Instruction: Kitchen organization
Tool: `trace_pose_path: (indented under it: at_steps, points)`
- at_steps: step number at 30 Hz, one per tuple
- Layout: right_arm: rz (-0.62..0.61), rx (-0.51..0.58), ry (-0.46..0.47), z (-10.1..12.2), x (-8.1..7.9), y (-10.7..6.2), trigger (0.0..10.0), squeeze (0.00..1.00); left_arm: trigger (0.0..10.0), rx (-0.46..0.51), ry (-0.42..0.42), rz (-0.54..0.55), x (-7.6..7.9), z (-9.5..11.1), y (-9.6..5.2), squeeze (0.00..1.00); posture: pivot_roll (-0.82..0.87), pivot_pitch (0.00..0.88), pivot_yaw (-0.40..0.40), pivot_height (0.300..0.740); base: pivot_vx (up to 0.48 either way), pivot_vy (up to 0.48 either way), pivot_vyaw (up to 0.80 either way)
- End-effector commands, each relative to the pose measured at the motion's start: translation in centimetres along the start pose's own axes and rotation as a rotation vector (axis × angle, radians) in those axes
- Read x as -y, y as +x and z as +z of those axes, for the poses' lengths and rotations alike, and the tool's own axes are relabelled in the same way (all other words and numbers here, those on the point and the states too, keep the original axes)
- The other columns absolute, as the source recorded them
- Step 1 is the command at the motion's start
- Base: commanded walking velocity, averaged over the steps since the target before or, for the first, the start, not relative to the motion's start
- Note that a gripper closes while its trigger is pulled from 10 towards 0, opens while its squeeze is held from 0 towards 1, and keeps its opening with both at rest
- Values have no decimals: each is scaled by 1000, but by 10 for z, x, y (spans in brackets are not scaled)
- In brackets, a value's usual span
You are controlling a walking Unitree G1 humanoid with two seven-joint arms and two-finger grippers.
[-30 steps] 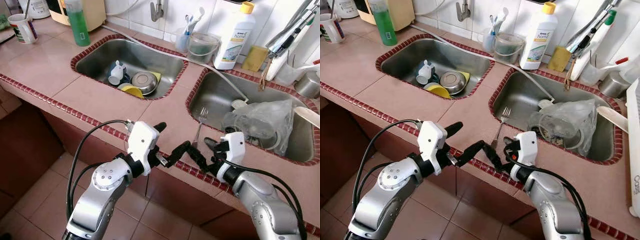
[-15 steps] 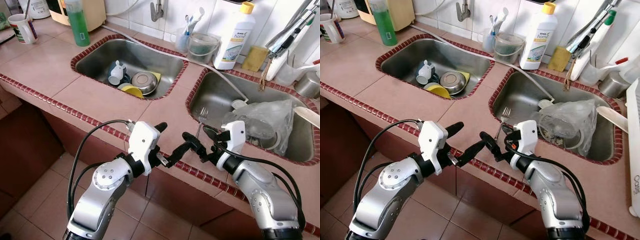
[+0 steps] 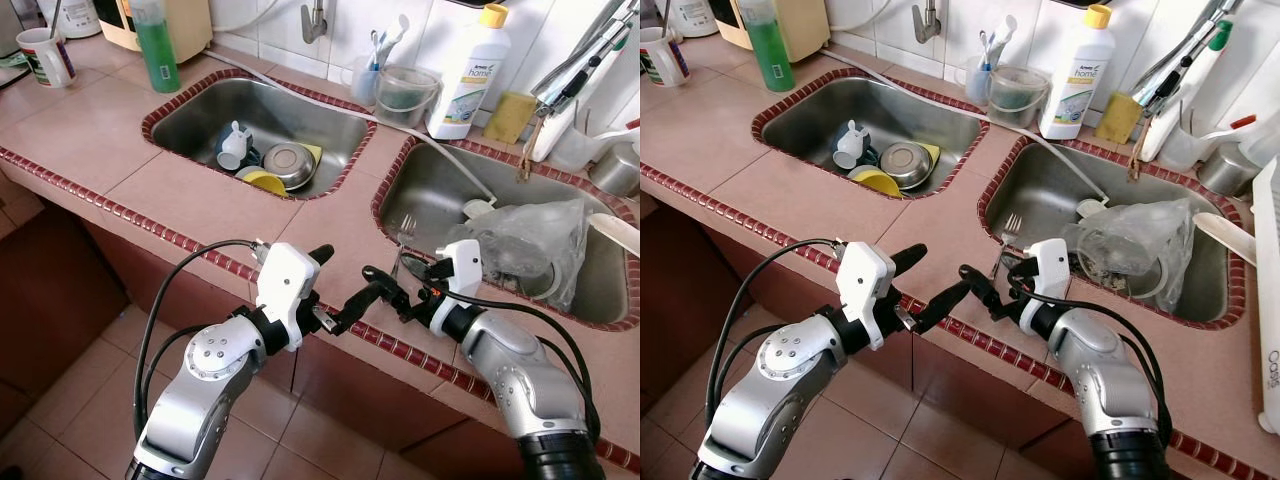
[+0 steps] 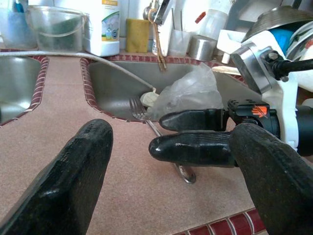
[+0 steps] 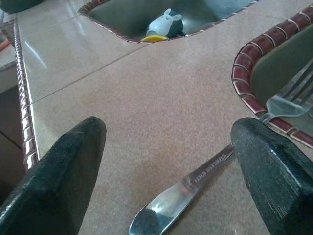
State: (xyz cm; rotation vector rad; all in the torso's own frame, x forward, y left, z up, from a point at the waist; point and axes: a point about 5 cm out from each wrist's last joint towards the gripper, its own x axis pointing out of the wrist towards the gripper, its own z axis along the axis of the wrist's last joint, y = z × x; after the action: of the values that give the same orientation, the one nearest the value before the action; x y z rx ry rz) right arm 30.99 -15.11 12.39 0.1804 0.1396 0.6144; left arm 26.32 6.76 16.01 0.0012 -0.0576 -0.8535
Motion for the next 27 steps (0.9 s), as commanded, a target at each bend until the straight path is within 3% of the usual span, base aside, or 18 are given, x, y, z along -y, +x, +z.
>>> trace_pose_path:
  at_steps: [1,27]
  points:
    - [-9,5,-4,2,7,-3,10000,0,10000,-1,-2,-11,3,1,0,0,-52,165,-55,740,0,0,0]
    - [17,-41,-46,1,16,-5,10000,0,10000,-3,-12,-14,5,0,0,0,-57,178,-58,740,0,0,0]
